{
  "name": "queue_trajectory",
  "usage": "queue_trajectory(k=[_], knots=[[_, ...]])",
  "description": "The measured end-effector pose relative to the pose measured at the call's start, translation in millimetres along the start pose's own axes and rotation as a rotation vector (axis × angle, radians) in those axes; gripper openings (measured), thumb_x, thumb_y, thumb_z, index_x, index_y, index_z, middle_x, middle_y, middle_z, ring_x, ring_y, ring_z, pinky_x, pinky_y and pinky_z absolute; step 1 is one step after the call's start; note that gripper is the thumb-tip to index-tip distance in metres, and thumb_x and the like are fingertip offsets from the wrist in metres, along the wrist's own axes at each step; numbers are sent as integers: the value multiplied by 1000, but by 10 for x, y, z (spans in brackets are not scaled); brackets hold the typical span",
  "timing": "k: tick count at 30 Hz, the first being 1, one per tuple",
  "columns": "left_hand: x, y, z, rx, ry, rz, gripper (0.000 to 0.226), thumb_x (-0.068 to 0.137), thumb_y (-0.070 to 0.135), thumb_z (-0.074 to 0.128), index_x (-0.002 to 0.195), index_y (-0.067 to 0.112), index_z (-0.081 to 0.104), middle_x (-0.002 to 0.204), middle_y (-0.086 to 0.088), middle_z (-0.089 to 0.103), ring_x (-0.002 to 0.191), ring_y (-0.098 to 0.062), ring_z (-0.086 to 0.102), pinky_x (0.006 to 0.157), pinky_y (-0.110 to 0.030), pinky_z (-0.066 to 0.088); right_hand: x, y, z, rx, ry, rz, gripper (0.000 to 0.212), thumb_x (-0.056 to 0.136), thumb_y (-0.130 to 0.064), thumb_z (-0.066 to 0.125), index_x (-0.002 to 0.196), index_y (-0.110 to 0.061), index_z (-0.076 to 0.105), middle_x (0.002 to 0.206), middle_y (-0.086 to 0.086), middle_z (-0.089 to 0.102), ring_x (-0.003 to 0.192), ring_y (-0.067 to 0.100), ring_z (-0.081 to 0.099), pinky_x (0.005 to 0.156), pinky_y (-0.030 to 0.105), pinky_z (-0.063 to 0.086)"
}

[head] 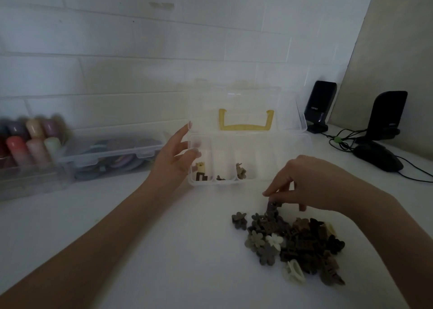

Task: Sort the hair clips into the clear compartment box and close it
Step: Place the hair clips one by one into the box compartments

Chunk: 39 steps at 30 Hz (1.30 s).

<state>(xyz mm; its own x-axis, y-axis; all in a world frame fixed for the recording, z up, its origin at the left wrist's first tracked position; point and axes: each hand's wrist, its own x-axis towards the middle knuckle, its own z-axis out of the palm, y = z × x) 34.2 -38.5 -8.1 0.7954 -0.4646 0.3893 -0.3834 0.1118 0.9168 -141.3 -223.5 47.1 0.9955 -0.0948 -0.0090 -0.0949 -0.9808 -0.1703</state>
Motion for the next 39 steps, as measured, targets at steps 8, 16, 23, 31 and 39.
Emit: queue_trajectory(k=[8, 16, 23, 31, 39], knots=[[-23, 41, 5, 16, -10, 0, 51, 96, 5, 44, 141, 28, 36, 121, -9, 59, 93, -11, 63, 57, -10, 50, 53, -91, 106, 171, -64, -54, 12, 89, -26, 61, 89, -23, 73, 84, -11, 72, 49, 3, 65, 67, 25, 57], [14, -5, -10, 43, -17, 8, 52, 96, 7, 44, 142, 30, 34, 121, -7, 60, 98, -13, 63, 59, -11, 50, 45, -187, 108, 455, 95, -110, 11, 91, -17, 57, 83, -14, 64, 83, -3, 72, 60, 10, 69, 45, 22, 52], [-12, 2, 28, 62, -25, 53, 54, 96, 4, 44, 143, 27, 32, 121, -11, 58, 97, -15, 62, 57, -9, 48, 90, -293, 172, 806, 494, -188, 14, 78, -3, 72, 89, -10, 65, 82, 5, 71, 73, 16, 70, 62, 28, 59], [-57, -31, 106, 62, -79, 77, 59, 94, 9, 51, 141, 37, 31, 127, -10, 56, 107, -17, 62, 66, -14, 52, 157, -371, 313, 842, 566, -143, 29, 75, 9, 69, 92, -15, 68, 85, -5, 67, 80, 6, 65, 66, 21, 56], [-129, -33, 159, 104, -119, 164, 72, 79, 48, 51, 145, 34, 26, 126, -9, 55, 98, -8, 65, 74, -21, 55, 146, -479, 379, 610, 771, -267, 15, 78, -6, 73, 86, -14, 63, 84, -4, 67, 82, 7, 63, 74, 19, 52]])
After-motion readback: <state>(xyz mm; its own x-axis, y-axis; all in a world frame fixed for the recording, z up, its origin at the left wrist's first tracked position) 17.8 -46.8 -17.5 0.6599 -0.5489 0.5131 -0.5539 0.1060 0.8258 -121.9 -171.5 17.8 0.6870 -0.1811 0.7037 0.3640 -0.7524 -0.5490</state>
